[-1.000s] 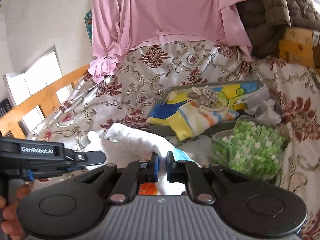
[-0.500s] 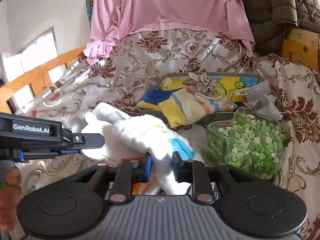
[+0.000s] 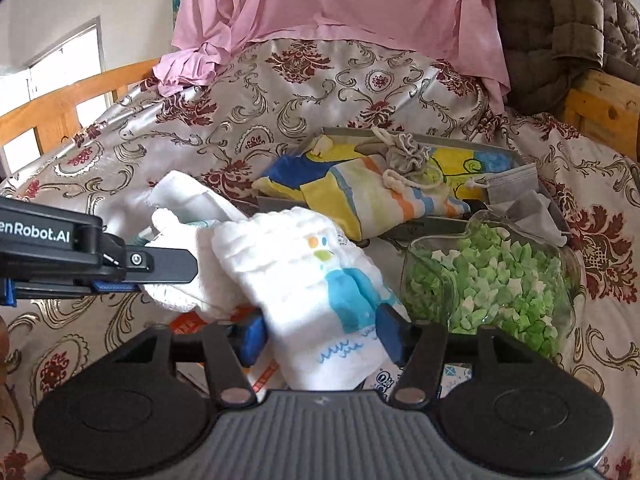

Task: Organize soft objects
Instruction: 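Lift the white cloth with the left tool while the right tool lifts the blue-printed cloth, then carry the white cloth with the left tool while the right tool carries its cloth over the tray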

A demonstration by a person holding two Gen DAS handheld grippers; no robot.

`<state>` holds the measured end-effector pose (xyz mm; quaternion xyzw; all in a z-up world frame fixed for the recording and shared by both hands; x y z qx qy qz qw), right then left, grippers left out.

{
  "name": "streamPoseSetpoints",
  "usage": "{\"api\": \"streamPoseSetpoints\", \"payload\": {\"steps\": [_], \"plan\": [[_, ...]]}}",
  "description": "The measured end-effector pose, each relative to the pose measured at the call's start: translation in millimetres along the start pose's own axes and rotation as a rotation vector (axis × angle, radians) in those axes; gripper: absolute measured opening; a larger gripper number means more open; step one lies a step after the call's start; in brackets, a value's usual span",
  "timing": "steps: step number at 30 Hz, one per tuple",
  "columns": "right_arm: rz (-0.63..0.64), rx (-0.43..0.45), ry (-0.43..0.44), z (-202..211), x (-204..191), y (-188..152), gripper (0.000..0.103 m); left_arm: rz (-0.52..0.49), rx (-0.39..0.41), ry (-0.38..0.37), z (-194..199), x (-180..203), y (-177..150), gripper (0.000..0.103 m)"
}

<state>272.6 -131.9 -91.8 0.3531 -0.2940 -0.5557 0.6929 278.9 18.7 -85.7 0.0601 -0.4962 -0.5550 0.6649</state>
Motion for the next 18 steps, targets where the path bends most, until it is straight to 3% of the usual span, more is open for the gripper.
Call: {"api": "streamPoseSetpoints", "payload": {"steps": [4, 7, 9, 15, 18], "plan": [[-0.006, -0.028, 0.006, -7.4, 2.4, -2.1, 0.068, 0.011, -0.003, -0.006, -2.8, -1.7, -0.8, 0.022], [-0.055, -0.048, 0.040, -10.0, 5.6, -3.5, 0.064, 0.011, -0.013, -0.010, -5.4, -3.0, -1.1, 0.023], [-0.080, -0.058, 0.060, -10.6, 7.4, -2.3, 0.048, 0.014, -0.026, -0.022, -7.3, -3.0, -2.2, 0.023], [-0.069, -0.054, 0.061, -6.9, 5.5, -3.3, 0.015, -0.019, -0.027, -0.035, -8.3, 3.2, -3.9, 0.020], [-0.052, -0.002, 0.028, 2.2, 7.0, -0.9, 0.009, -0.052, -0.008, -0.050, -5.4, 9.2, -2.5, 0.016]]}}
Point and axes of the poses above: each gripper's, at about its wrist camera, not at the fingertips, and z roughly against the way its jaws point, x to its right, y to its top, the point moved 6 cm from there along -z, roughly the way its jaws point, and after that the axes turned 1 degree about x, right-handed, at the moved point
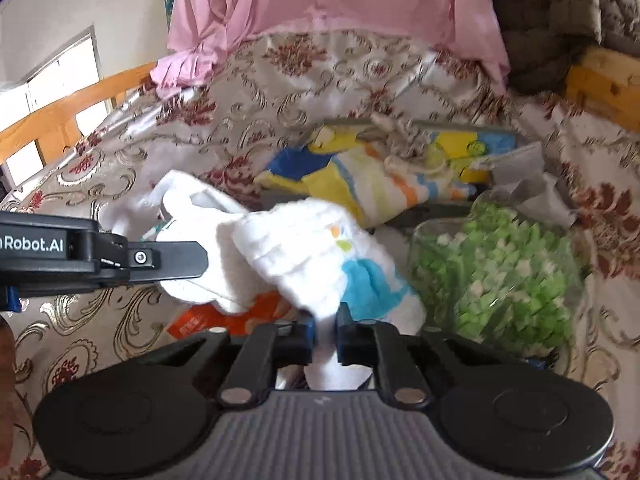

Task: Organize soft objects
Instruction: 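Carry the white cloth with the left tool while the right tool carries its cloth over the tray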

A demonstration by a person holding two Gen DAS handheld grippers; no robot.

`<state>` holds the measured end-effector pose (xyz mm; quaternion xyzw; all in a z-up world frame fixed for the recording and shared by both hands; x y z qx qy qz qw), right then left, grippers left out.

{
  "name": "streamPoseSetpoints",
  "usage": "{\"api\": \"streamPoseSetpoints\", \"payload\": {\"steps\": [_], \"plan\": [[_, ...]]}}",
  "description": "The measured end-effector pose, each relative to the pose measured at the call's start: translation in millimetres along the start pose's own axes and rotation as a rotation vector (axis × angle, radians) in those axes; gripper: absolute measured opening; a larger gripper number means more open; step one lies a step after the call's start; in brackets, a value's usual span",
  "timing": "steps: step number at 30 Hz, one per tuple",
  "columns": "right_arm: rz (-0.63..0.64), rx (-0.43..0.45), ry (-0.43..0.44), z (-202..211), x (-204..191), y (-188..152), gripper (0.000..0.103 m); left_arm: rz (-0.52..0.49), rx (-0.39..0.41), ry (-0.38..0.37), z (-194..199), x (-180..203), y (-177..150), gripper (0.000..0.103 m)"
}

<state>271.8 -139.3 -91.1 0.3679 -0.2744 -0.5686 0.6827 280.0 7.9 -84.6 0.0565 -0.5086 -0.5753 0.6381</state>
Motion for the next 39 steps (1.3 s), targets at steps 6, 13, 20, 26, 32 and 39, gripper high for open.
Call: {"api": "streamPoseSetpoints", "payload": {"steps": [6, 13, 20, 26, 32, 39], "plan": [[0.014, 0.138, -0.041, 27.7, 4.1, 11.2, 0.007, -0.140, 0.103, 0.031, 13.7, 18.3, 7.2, 0.014], [0.012, 0.268, -0.058, 54.9, 11.6, 30.8, 0.007, -0.226, 0.240, 0.039, 37.0, 36.9, 16.9, 0.014], [-0.019, 0.332, -0.054, 59.2, 29.6, 68.4, 0.007, -0.233, 0.313, 0.034, 37.3, 44.4, 42.0, 0.014], [-0.034, 0.364, -0.084, 31.5, 52.8, 117.2, 0.007, -0.224, 0.355, 0.062, 10.2, 37.1, 82.3, 0.014], [-0.060, 0.354, -0.163, -13.8, 74.8, 159.1, 0.007, -0.274, 0.312, 0.115, -43.9, 23.5, 109.6, 0.014], [-0.078, 0.279, -0.250, -75.8, 89.1, 181.4, 0.007, -0.473, 0.279, 0.174, -92.7, 13.7, 117.6, 0.014]]}}
Point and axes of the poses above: each gripper's, at about its wrist camera, not at the fingertips, and z roughly against the way its jaws point, x to its right, y to its top, the point moved 6 cm from there along -z, roughly the way its jaws point, and after that the axes turned 1 degree about x, right-handed, at the moved point
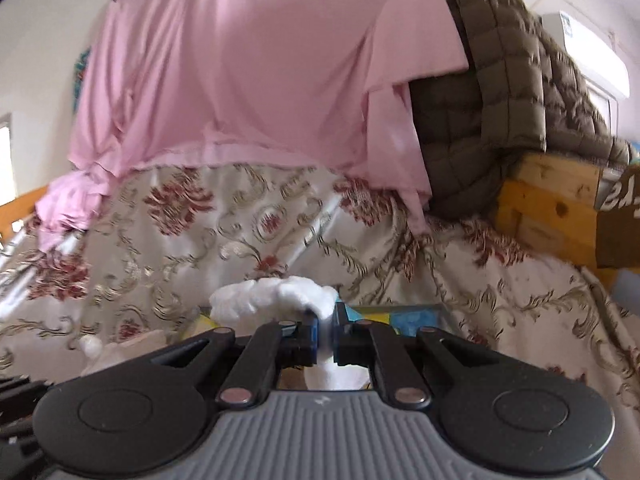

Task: Organize soft objects
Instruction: 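Carry the white cloth with the left tool while the right tool carries its cloth over the tray, then open the left tool over the tray while the right tool releases the blue-printed cloth there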

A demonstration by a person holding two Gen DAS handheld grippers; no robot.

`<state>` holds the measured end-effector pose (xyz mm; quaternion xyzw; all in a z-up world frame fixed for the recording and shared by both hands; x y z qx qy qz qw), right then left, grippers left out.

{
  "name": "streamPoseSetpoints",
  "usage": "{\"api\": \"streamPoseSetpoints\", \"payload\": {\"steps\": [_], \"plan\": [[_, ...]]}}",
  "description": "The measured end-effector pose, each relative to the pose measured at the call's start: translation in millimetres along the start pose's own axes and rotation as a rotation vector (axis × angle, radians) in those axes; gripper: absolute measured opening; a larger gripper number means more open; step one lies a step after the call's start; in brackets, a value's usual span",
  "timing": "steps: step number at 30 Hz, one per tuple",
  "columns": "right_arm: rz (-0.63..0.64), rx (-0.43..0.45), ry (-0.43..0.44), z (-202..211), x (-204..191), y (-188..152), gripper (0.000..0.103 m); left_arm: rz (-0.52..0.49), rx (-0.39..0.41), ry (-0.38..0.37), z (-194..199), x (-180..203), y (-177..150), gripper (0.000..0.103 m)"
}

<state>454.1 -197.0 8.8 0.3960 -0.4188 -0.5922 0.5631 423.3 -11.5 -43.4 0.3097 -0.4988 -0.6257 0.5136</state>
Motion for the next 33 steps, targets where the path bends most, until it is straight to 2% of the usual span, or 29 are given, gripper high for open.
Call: {"api": "streamPoseSetpoints", "payload": {"steps": [4, 8, 11, 14, 19, 24, 28, 33], "plan": [[0.026, -0.060, -0.011, -29.2, -10.9, -11.8, 0.007, -0.034, -0.012, -0.003, -15.5, -3.1, -6.4, 0.014], [0.033, -0.116, 0.000, -44.8, -20.6, -23.1, 0.008, -0.092, -0.068, -0.008, -26.9, 2.1, -14.5, 0.014], [0.039, -0.145, 0.008, -48.8, -26.2, -29.1, 0.008, -0.083, -0.091, -0.035, -32.4, 3.5, -17.7, 0.014], [0.046, -0.166, 0.026, -48.5, -31.0, -34.3, 0.009, -0.081, -0.122, -0.031, -39.4, 1.6, -24.0, 0.014], [0.076, -0.194, 0.051, -47.2, -38.3, -40.7, 0.022, 0.038, -0.188, -0.065, -51.2, -13.4, -32.5, 0.014], [0.083, -0.198, 0.054, -42.5, -41.1, -45.6, 0.034, 0.068, -0.197, -0.056, -54.9, -17.8, -34.9, 0.016], [0.092, -0.205, 0.059, -34.8, -40.3, -50.3, 0.047, 0.084, -0.200, -0.042, -55.8, -21.1, -34.9, 0.023], [0.083, -0.200, 0.075, -20.7, -35.7, -50.7, 0.061, 0.088, -0.183, -0.015, -48.4, -24.3, -29.5, 0.045]]}}
Point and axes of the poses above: each gripper's, at about its wrist camera, not at the fingertips, and z roughly against the way its jaws point, x to its right, y to its top, the point moved 6 cm from there along -z, roughly the way its jaws point, and after that the axes turned 1 degree about x, right-handed, at the moved point
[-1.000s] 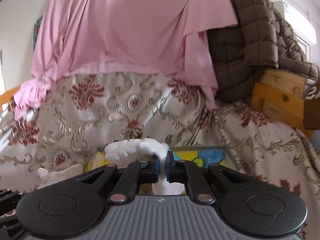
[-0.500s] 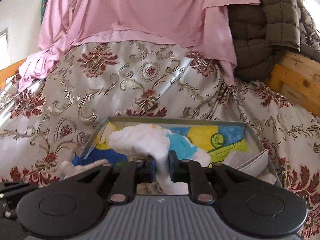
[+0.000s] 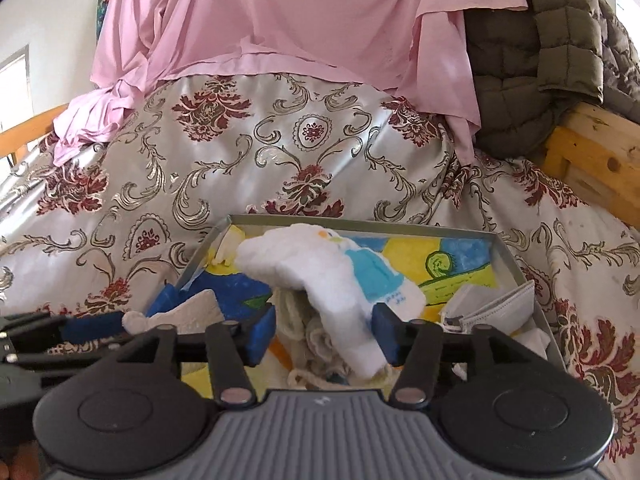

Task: Organize soft objects
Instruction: 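Open the left tool over the tray while the right tool releases the blue-printed cloth there, then move both tools back over the remaining items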

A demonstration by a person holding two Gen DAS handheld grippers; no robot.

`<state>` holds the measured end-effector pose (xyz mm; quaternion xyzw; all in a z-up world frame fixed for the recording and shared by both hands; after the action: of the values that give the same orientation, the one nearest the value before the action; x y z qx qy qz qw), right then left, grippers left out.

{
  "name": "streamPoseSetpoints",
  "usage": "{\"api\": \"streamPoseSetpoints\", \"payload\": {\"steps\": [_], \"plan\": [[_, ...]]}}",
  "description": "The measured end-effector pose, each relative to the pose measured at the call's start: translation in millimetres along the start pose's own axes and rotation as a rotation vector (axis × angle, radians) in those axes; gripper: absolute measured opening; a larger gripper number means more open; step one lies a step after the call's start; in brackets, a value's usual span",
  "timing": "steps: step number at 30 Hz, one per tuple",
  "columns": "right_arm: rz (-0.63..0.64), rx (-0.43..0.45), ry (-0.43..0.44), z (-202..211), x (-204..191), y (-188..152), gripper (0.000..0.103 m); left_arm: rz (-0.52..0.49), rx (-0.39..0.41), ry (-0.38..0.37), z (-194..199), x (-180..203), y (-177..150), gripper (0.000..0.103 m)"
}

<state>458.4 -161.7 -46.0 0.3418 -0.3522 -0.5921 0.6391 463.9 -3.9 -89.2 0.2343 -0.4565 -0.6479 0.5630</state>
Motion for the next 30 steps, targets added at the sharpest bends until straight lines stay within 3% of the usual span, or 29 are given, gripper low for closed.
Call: {"api": "streamPoseSetpoints", "payload": {"steps": [8, 17, 30], "plan": [[-0.025, 0.071, -0.002, 48.2, 16.6, -0.3, 0.083, 0.024, 0.068, 0.019, 30.3, 2.8, 16.4, 0.070], [-0.081, 0.167, 0.025, 128.7, 26.9, -3.2, 0.100, -0.021, 0.186, 0.069, 105.9, 21.2, 32.8, 0.090], [-0.137, 0.253, 0.033, 224.9, 31.7, -50.4, 0.103, -0.052, 0.243, 0.108, 211.8, 52.7, 9.4, 0.101]]}}
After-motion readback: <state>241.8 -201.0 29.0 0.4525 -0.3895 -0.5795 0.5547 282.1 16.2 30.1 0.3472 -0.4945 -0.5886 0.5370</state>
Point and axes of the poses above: each gripper's, at about its wrist camera, not at the fingertips, and z roughly against the way its jaws point, x to its right, y to its top, the point moved 6 cm from there along -z, roughly the way its jaws point, and after that the axes turned 1 degree about x, right-handed, at the moved point
